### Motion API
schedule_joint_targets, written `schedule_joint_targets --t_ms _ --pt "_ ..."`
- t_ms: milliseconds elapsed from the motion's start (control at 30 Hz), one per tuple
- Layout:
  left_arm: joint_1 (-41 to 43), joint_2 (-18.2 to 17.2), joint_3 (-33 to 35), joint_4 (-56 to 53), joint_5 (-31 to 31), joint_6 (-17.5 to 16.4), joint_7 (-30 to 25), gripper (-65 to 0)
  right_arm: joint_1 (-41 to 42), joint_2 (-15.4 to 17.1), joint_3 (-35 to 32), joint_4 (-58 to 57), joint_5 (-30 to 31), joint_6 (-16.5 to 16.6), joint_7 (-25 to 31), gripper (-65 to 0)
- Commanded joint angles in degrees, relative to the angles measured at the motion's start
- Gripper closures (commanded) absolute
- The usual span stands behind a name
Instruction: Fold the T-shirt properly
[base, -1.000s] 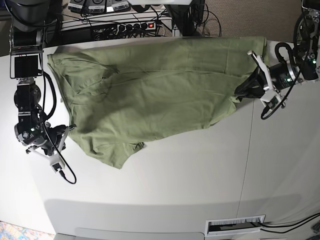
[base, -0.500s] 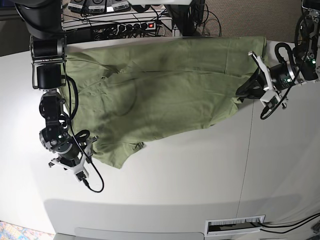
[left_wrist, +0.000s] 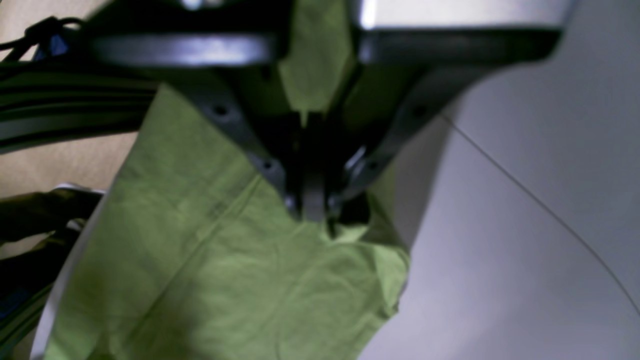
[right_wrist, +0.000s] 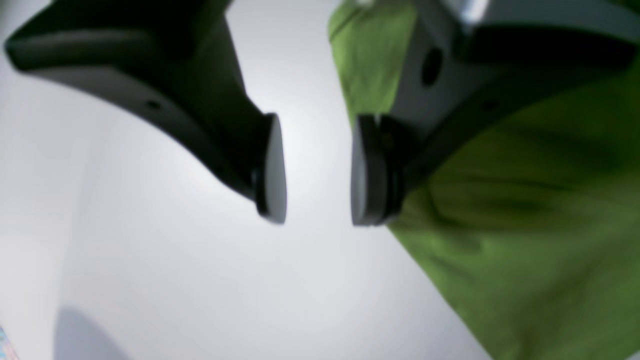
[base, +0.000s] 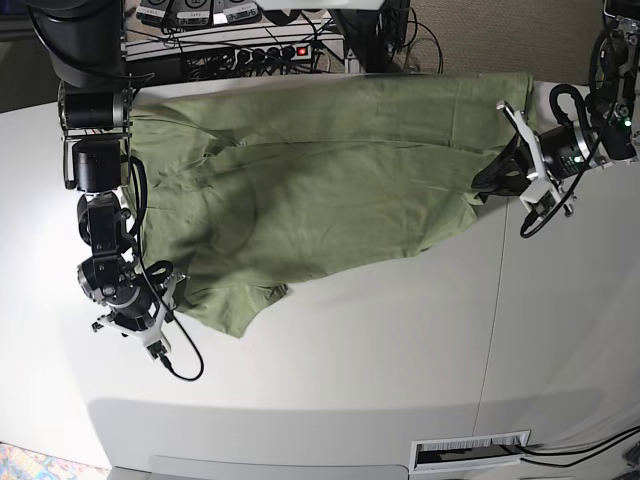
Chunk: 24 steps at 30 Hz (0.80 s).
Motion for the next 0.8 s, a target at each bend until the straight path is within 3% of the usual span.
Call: schedule_joint_targets --t_ms 0,267,433,500,633,767 --pt "-0.44 -1.09 -0.48 0.79 -1.01 -0.28 -1.22 0.0 2.34 0.5 0.39 -0.17 0.39 -0.42 2.19 -22.4" --pt "-0.44 -1.09 -0.48 0.79 -0.63 -0.28 -1.29 0.0 2.4 -0.5 0.39 -5.73 0.39 -0.42 3.43 -22.4" --pt "-0.44 -1.09 -0.48 0.79 -0.61 -0.28 -1.29 0.0 1.73 -0.61 0.39 -6.93 1.14 0.74 0.22 -22.1" --pt "-0.44 -1.09 -0.48 0.79 -0.61 -0.28 -1.29 0.0 1.66 -0.61 0.39 -6.91 3.69 1.2 -2.64 -16.9" --pt "-0.46 -1.09 -0.48 0.79 -0.59 -0.28 -1.29 0.0 1.66 -0.61 0.39 -6.36 7.91 1.25 -9.92 -0.5" --pt "-0.46 -1.09 -0.48 0.79 -0.59 -0.28 -1.29 0.0 1.64 -0.57 0.39 -4.48 8.63 1.25 -13.44 0.0"
